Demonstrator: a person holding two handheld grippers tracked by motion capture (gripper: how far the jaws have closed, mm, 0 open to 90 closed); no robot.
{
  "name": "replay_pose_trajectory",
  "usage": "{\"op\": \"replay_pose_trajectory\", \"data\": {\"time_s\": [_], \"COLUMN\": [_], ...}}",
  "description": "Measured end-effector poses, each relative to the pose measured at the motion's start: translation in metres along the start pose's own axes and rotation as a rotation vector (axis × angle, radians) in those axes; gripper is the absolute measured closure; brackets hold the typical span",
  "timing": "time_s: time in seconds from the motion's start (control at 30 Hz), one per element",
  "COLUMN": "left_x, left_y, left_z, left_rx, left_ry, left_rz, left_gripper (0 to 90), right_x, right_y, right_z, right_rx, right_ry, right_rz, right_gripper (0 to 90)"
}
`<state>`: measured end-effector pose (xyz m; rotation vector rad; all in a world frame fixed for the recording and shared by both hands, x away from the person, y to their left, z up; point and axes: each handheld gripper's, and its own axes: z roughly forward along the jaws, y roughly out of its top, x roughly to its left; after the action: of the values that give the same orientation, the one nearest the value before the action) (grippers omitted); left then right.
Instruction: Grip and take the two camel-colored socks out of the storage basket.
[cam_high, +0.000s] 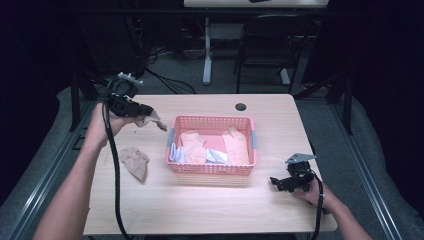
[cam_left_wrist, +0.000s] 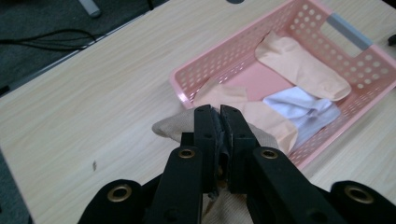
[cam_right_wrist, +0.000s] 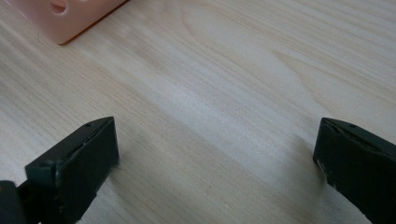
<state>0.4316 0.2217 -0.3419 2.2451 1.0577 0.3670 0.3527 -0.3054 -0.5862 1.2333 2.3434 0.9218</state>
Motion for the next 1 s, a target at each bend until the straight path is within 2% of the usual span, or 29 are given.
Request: {"op": "replay_pose_trajectory", "data": {"time_s": [0.23,0.47,0.6,0.63,0.67,0.83,1.0], "left_x": [0.020,0.036,0.041,0.043,0.043,0.047,0.051], "left_y": [-0.031,-0.061,-0.078,-0.087,-0.087,-0.108,-0.129], "left_z": [-0.006,-0.002,0.009,0.016,0.016,0.038,0.058], "left_rx": [0.011,0.046,0.068,0.086,0.086,0.161,0.175], "left_ry": [0.016,0.017,0.015,0.022,0.022,0.053,0.051], "left_rz": [-0.057,-0.114,-0.138,-0.149,-0.149,-0.157,-0.199], "left_gripper": [85.8,85.8,85.7,85.7,85.6,85.5,85.2], "right_x": [0.000,0.000,0.000,0.000,0.000,0.000,0.000], "right_y": [0.000,0.000,0.000,0.000,0.000,0.000,0.000], "right_z": [0.000,0.000,0.000,0.000,0.000,0.000,0.000], "right_rx": [-0.002,-0.002,-0.002,0.000,0.000,0.000,-0.002], "right_ry": [-0.003,-0.003,-0.004,-0.001,-0.001,-0.001,-0.003], "right_rz": [0.003,0.003,0.003,0.001,0.001,0.001,0.002], "right_gripper": [0.0,0.0,0.0,0.0,0.0,0.0,0.0]}}
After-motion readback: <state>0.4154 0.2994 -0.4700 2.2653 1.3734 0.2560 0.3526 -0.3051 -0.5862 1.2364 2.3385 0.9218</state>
